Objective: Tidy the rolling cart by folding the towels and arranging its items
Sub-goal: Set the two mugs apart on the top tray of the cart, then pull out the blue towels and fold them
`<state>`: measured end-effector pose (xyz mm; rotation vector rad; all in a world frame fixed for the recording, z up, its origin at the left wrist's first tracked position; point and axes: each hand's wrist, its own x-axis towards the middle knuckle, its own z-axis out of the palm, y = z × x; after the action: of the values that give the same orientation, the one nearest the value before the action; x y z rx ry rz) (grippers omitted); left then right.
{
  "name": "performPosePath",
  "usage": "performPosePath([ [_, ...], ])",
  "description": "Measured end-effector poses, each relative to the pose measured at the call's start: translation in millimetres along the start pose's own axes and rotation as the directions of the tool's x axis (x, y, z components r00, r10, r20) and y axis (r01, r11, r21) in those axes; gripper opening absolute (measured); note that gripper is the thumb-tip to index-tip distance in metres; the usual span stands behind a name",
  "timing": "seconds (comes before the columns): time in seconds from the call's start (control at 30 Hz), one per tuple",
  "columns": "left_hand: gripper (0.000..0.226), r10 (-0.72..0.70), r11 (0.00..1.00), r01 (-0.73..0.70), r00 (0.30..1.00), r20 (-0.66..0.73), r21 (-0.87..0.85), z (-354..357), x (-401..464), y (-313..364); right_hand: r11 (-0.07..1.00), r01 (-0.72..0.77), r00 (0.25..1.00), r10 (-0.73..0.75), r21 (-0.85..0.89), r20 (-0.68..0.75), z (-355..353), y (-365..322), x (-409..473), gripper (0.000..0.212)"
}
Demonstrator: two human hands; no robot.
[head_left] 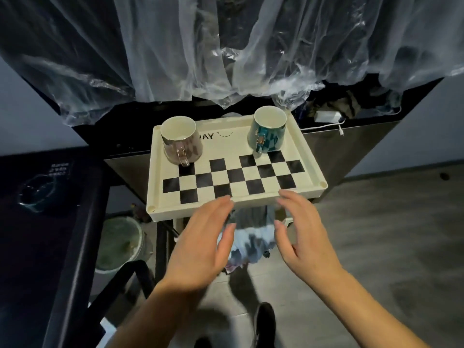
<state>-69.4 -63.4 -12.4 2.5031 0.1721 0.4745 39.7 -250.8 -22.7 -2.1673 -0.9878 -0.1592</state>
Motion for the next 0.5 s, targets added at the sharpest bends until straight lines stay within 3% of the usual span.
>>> performPosePath([
  [0.13,0.042,0.004,0.999,-0.006,0.998,0.056,0.044,30.1,-37.7,-35.3,0.993,0.041,0.983,-0.021,-0.106,0.184,43.3,26.1,-35.3,0.041],
  [0.27,0.041,0.034,0.996,-0.037,0.999,0.038,0.080,99.1,-48.7,-77.9,0.975,0.115,0.962,-0.061,-0.191,0.268,97.9,94.7,-47.6,0.045],
  [0.37,0.046,0.048,0.989,-0.053,0.998,0.034,0.136,161.4,-41.7,-119.5,0.946,0.177,0.933,-0.074,-0.271,0.351,142.2,155.4,-49.6,0.058],
  [0.5,0.068,-0.002,0.933,-0.017,0.999,0.053,0.361,215.4,-34.5,-163.2,0.884,0.313,0.876,-0.127,-0.347,0.465,188.1,210.0,-49.8,0.080],
])
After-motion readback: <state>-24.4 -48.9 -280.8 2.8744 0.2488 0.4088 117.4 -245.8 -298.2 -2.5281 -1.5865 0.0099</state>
